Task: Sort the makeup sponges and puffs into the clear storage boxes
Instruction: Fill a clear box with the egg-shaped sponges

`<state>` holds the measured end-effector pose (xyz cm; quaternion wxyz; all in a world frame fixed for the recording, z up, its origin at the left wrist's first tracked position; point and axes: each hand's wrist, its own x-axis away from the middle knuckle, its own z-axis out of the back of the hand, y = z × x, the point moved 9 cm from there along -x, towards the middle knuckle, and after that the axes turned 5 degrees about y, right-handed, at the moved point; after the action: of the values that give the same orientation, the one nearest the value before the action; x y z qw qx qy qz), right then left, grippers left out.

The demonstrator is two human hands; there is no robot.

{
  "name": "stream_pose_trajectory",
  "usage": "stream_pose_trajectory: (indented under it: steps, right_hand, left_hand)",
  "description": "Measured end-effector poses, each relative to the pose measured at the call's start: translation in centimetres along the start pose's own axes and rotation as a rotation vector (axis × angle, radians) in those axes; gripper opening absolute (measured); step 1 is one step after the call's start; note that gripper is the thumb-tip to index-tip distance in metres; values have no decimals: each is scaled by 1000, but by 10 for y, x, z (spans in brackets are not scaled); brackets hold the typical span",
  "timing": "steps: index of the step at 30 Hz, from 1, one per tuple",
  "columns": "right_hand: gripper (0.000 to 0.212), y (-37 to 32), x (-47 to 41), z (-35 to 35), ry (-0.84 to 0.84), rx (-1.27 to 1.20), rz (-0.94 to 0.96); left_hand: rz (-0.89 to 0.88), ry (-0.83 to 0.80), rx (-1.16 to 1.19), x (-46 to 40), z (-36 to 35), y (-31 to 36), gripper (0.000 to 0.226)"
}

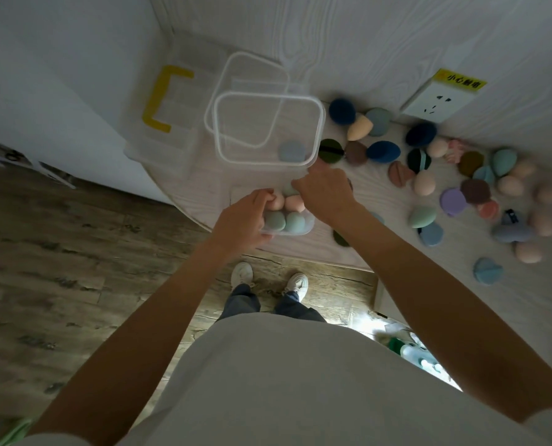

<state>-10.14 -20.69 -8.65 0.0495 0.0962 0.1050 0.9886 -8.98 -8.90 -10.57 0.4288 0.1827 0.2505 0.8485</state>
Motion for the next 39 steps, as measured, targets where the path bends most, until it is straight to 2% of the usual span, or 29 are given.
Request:
stream_pose_trajectory:
  steps: [5, 8, 10, 11, 13, 15, 17, 18, 20, 23, 25, 27, 31, 35, 39]
  right_hand:
    - [30, 20, 17, 10, -32, -379, -92]
    - [27, 56, 57, 20, 225, -636, -321]
    - [21, 85, 95, 16, 444, -698, -516]
    - [20, 100, 114, 5, 501, -699, -625]
    - [25, 126, 144, -23, 447, -637, -797]
    - [42, 144, 161, -53, 255, -477, -846]
    - [53, 153, 168, -80, 84, -399, -830]
    - [53, 157, 170, -88, 54, -411, -821]
    - [45, 161, 171, -91, 128, -455, -802]
    - [34, 163, 172, -60, 401, -464, -772]
    - [28, 143, 158, -27, 529, -639, -710]
    - [25, 110, 134, 0, 570, -874, -642]
    - [27, 45, 79, 31, 545, -1110, -457]
    - [20, 3, 36, 38, 483, -999, -194]
    - [20, -20, 15, 34, 465, -588, 84]
  left_hand:
    - [-25, 6, -21, -1, 2, 7, 73]
    - [-29, 22, -36, -2, 4, 10, 73]
    - [-50, 26, -63, -2, 2, 13, 73]
    - [-60, 28, -75, -2, 2, 14, 72]
    - [-66, 23, -89, -1, 1, 15, 69]
    - [-63, 15, -90, -1, 1, 18, 69]
    - [-55, 11, -96, -1, 1, 20, 69]
    - [-46, 4, -108, -2, 0, 21, 70]
    - [-22, -14, -132, -3, -1, 20, 69]
    - [-26, -7, -142, -1, -4, 20, 68]
    - [-21, 11, -123, 0, -4, 19, 65]
    - [-14, 10, -101, 0, -4, 18, 65]
    - [-3, 22, -71, -2, 2, 15, 62]
    - [1, 46, -88, 0, 7, 16, 52]
    - [-18, 63, -57, 1, 11, 15, 52]
